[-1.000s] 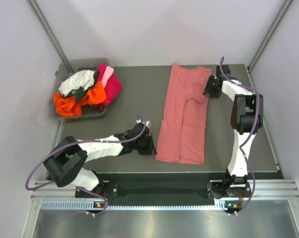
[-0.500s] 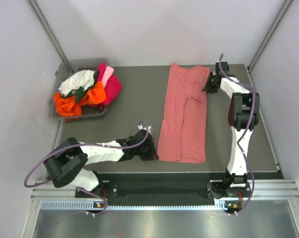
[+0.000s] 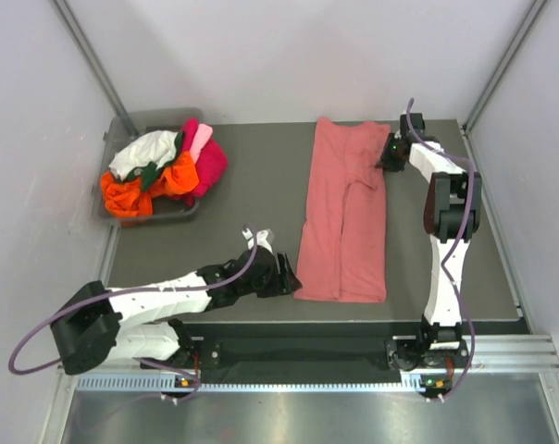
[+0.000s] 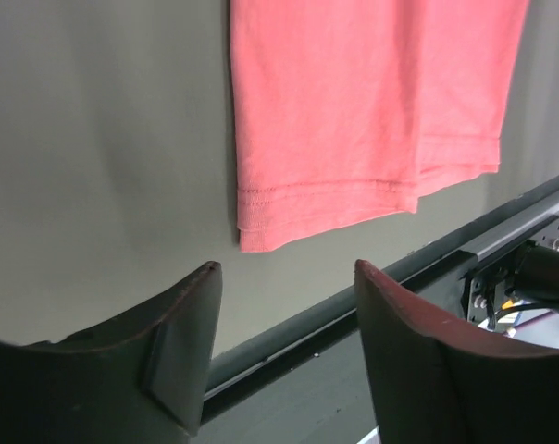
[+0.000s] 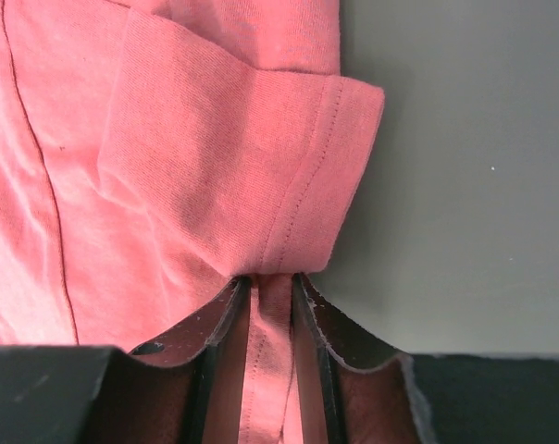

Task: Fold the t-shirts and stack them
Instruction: Fold the tshirt

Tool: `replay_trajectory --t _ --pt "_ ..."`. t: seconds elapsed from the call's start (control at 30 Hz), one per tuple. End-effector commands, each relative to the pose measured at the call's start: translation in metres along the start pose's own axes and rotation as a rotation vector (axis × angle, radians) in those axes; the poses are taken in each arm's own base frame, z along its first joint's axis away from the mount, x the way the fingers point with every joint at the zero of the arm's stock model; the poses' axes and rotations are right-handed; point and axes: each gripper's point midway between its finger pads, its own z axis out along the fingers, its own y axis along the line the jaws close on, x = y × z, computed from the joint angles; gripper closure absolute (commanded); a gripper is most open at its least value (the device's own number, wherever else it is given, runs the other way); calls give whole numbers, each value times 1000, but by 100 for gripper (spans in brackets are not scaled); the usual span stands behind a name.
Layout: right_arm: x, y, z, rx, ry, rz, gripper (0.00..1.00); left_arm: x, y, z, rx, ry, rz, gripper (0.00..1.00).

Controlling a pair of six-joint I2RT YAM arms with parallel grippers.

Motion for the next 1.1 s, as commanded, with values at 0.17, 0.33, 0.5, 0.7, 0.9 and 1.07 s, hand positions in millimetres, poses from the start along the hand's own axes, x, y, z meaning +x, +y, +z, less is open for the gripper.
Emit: replay_trajectory --t 0.17,0.33,0.5,0.7,0.9,1.07 --pt "28 -2 16 -1 77 -31 73 -67 1 -33 -51 -144 12 28" --pt "29 -2 16 -22 75 -25 73 -101 4 -36 -70 -158 27 24" --pt "29 -5 17 -44 77 -5 72 -135 19 -27 -66 -149 -17 23" --pt "28 -7 17 -47 76 6 71 -181 24 -6 -57 -169 -41 22" --pt "29 -8 15 -48 72 14 70 -227 16 26 -28 -180 -48 22" --pt "28 -10 15 -49 67 27 70 -253 25 81 -11 -118 -68 25"
